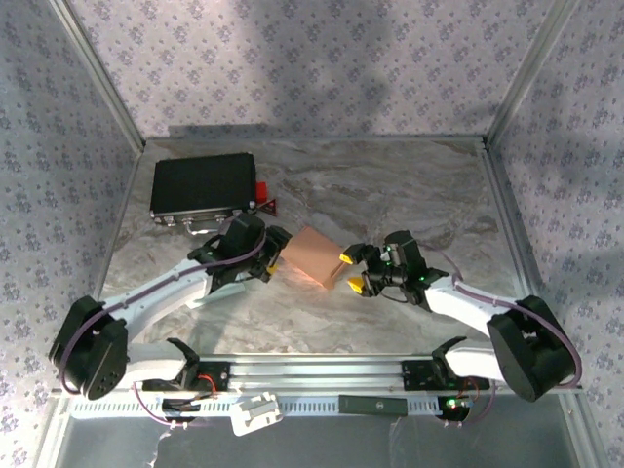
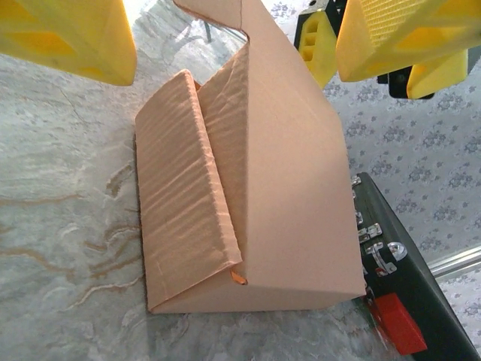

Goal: Fold the paper box

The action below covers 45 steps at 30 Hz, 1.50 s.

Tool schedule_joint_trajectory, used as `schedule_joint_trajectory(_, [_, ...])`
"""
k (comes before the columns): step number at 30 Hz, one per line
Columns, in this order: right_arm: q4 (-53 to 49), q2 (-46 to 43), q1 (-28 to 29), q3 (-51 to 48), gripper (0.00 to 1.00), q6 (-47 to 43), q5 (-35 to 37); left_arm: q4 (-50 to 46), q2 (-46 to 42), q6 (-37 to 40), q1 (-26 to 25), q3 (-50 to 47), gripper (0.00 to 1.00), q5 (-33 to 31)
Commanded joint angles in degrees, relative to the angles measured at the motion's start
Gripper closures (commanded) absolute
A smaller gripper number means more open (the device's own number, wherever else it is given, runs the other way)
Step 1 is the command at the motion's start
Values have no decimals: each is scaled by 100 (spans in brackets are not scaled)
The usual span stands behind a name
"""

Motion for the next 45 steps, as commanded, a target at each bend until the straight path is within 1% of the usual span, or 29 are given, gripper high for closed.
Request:
schedule_joint_trajectory(1, [588,327,67,-77,28,219,65,299,357,313,-30,-200,33,42])
schedule_joint_trajectory(2, [704,408,64,-94,28,245,46,497,446,238,-54,-324,37,58])
schedule_joint_trajectory(6, [813,648,66,-35,28,201,-14,798,779,111,-181,-553,46,76])
schedule_joint_trajectory(9, [884,770,85,-34,28,209,-33,1070,933,-16,-250,-734,49,29])
schedule_joint_trajectory(12, [895,866,57,-26,28,138,-64,1040,1036,-132,-330,-773,51,35])
schedule_joint_trajectory(13, [866,879,9,-26,28,69,-117,1078,1040,-162,-347,-780,48,123])
schedule_joint_trajectory(15, [585,834,-232,23,28,-213,-283,1022,827,-120,-446,-730,34,140])
schedule_joint_trajectory(17, [-62,686,-641,164,29,-846,-530,429,322,88,-568,-488,20,-21])
schedule_joint_trajectory(19, [-690,577,-995,414,28,-1587,-793,-416,-216,340,-642,-159,10,-320])
schedule_joint_trajectory(20, [-1121,557,-1139,627,28,-2044,-928,-703,-460,507,-634,-34,7,-404])
schedule_joint_trajectory(21, [-1487,572,-1224,819,28,-2453,-1001,-828,-611,704,-584,49,6,-434])
schedule_joint_trajectory(22, [-1836,624,-1292,1042,28,-2883,-1087,-920,-698,1072,-452,173,9,-425])
schedule_joint_trajectory(23, [-2183,719,-1328,1270,28,-3327,-1170,-953,-657,1580,-228,344,15,-250])
schedule_joint_trajectory(24, [-2434,804,-1341,1428,28,-3637,-1197,-1016,-505,2140,53,557,20,46])
schedule_joint_trajectory(25, [-2594,892,-1350,1528,28,-3832,-1236,-1132,-226,2981,353,848,24,396])
schedule_joint_trajectory(26, [-2564,987,-1354,1557,28,-3856,-1316,-1173,79,3679,536,1113,28,654])
schedule_joint_trajectory(28, [-2063,1039,-1298,1368,28,-3536,-1412,-1034,653,4621,797,1406,32,1098])
schedule_joint_trajectory(30, [-1514,1002,-1147,1125,28,-3157,-1341,-847,1153,5257,904,1643,33,1445])
schedule_joint_trajectory(31, [-1299,976,-1054,1035,28,-3016,-1260,-835,1375,5561,911,1773,35,1488])
schedule_joint_trajectory(35, [-861,1009,-798,839,28,-2714,-1035,-799,2122,6167,948,2127,41,1806])
schedule_joint_trajectory(38, [-683,1111,-786,791,28,-2632,-1060,-732,2590,6234,950,2230,42,1973])
schedule_joint_trajectory(42, [-474,1299,-775,798,27,-2634,-1173,-382,2840,6191,959,2058,44,1970])
schedule_joint_trajectory(45, [-396,1454,-778,793,27,-2687,-1184,-300,2944,6199,978,2010,44,1894])
